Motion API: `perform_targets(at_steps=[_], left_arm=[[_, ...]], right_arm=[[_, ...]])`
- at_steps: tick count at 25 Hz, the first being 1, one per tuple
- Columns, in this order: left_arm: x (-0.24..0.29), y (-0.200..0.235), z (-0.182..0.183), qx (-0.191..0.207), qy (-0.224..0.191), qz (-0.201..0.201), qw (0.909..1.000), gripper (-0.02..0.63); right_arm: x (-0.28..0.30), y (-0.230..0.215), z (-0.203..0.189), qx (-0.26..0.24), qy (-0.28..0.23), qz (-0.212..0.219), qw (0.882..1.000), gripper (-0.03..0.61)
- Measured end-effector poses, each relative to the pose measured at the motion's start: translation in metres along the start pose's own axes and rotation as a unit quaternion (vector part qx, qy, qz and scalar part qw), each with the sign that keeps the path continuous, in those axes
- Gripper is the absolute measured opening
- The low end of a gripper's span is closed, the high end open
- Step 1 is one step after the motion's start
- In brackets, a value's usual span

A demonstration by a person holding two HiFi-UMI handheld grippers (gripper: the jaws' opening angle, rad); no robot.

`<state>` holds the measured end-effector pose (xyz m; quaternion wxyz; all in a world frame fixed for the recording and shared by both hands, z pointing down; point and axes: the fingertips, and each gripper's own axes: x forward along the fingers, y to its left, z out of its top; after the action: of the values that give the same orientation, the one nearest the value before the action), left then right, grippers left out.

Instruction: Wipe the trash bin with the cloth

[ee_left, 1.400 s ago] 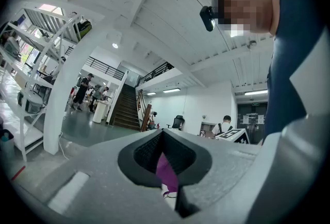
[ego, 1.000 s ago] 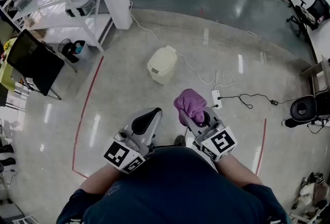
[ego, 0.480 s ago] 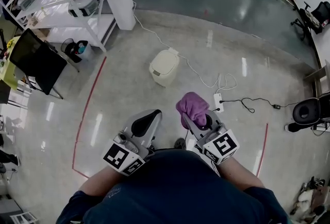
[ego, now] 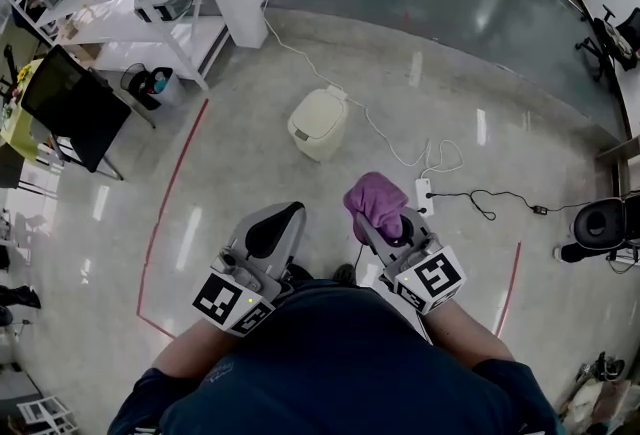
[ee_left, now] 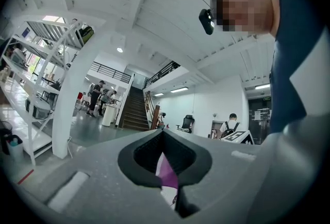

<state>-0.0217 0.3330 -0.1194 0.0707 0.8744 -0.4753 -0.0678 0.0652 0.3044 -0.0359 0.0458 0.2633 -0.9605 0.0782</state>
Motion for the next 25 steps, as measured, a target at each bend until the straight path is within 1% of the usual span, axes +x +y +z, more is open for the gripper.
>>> perform_targets(at_steps=[5, 11, 17, 20, 22, 25], left_arm=[[0.012, 0.027, 0.003, 0.000, 0.000, 0.008, 1.0000, -0.002], [0.033, 0.081, 0.009, -0.003, -0.015, 0.000, 0.9999, -0.002], [0.062, 0.150, 0.017, -0.012, -0.014, -0.036, 0.9992, -0.002], [0.083, 0.180, 0.013, -0.015, 0.002, -0.055, 0.9984, -0.002], [0.099, 0.194, 0.012, -0.021, 0.008, -0.069, 0.9973, -0.002], [0.122, 0.203, 0.008, -0.029, 0.019, -0.092, 0.9951, -0.002]], right_arm=[[0.012, -0.016, -0.002, 0.006, 0.009, -0.007, 1.000, 0.069], [0.052, -0.039, -0.004, 0.007, 0.023, -0.029, 0.999, 0.069], [0.117, -0.062, 0.007, 0.014, 0.026, -0.062, 0.998, 0.069], [0.144, -0.083, 0.007, 0.026, 0.027, -0.088, 0.995, 0.069], [0.158, -0.098, 0.008, 0.032, 0.025, -0.105, 0.994, 0.069], [0.169, -0.117, 0.010, 0.040, 0.019, -0.128, 0.991, 0.069]])
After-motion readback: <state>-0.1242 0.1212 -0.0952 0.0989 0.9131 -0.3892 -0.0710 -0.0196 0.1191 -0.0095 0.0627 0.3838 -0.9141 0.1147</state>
